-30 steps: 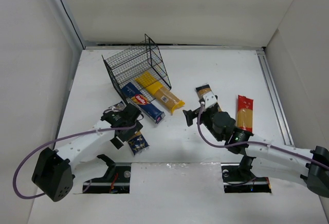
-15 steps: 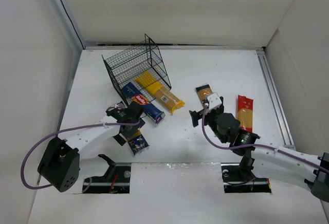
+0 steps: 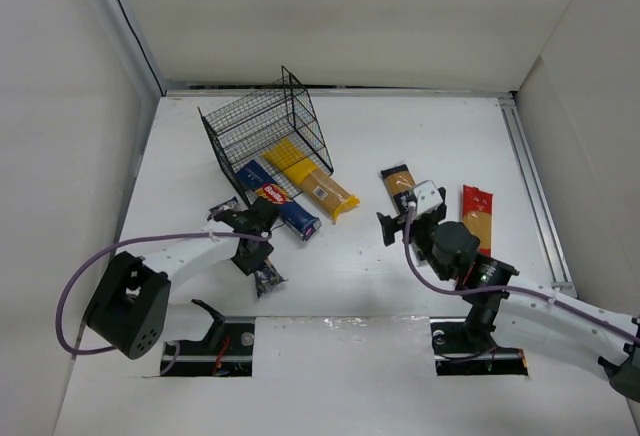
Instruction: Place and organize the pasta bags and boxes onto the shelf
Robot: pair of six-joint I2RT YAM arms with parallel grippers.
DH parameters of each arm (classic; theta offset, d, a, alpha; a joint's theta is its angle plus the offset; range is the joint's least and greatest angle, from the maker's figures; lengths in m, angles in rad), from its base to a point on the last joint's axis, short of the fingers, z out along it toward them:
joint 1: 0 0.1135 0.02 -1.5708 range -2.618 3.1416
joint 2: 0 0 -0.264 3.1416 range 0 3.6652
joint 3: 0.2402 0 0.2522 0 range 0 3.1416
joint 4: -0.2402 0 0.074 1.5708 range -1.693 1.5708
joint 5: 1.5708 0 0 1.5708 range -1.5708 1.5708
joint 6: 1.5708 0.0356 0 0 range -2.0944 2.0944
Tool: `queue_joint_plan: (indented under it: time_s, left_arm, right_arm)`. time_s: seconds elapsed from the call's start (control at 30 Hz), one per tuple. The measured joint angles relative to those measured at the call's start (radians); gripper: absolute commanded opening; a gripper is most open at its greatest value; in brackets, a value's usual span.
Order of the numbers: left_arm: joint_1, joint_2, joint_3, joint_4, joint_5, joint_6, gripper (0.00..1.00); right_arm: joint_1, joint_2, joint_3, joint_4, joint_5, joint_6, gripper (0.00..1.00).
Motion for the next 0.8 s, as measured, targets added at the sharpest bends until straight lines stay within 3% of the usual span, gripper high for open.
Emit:
queue_joint_plan:
  time_s: [0.07, 0.27, 0.53, 0.63, 0.8]
  left_arm:
    - [0.002, -0.010, -0.002, 0.019, 0.000, 0.001, 0.00]
    - [-0.020, -0.138, -0.061, 0.047, 0.012, -0.115, 0.00]
    - [-0.139, -0.482, -0.071, -0.158, -0.034, -0.248, 0.00]
    - [-0.139, -0.489, -0.019, -0.203, -0.084, -0.204, 0.00]
    - [-0.175, -0.325, 0.148, -0.225, -0.159, -0.083, 0.00]
  right_arm:
    - [0.000, -0.018, 0.000, -0.010, 0.001, -0.004, 1.00]
    - [0.000, -0.087, 0.000, -0.042, 0.003, -0.017, 1.00]
    - [0.000, -0.172, 0.000, -0.068, 0.020, -0.042, 1.00]
    - [-0.001, -0.171, 0.000, -0.069, 0.027, -0.050, 1.00]
    - [-0.006, -0.146, 0.000, -0.076, 0.039, -0.056, 1.00]
